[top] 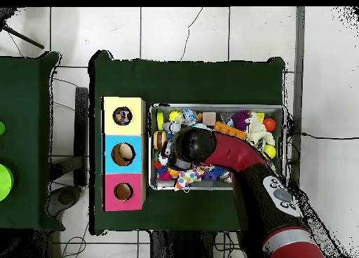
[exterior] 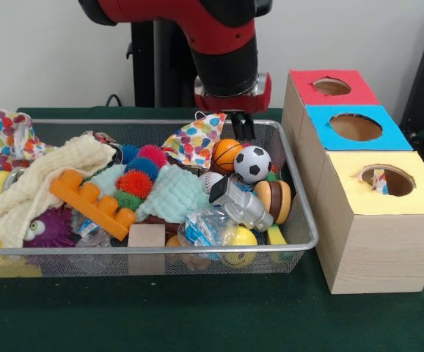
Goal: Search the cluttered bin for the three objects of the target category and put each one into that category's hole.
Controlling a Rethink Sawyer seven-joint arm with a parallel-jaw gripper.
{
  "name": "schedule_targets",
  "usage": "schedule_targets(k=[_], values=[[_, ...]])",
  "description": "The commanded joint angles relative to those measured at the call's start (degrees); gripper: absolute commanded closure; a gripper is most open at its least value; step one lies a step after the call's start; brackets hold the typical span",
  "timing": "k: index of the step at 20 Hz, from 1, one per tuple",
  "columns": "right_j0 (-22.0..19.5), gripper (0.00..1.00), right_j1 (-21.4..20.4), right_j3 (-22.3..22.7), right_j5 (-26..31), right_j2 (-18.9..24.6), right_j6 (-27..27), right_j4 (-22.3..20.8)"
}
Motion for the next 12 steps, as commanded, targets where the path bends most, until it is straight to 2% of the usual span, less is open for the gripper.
schedule_targets(k=[1,4,5,10,12], values=[[-5.86,1.0,7.83,-2.69,0.56,4.89,-4.04,0.25],[-6.93,1.0,8.36,-2.8,2.31,5.79,-4.61,-0.21],[-7.46,0.0,8.52,-2.81,2.41,6.38,-4.04,-0.51],[-7.4,0.0,8.86,-3.75,3.8,6.48,-4.09,-1.06],[-6.76,0.0,9.54,-4.92,2.58,5.95,-3.78,-2.07]])
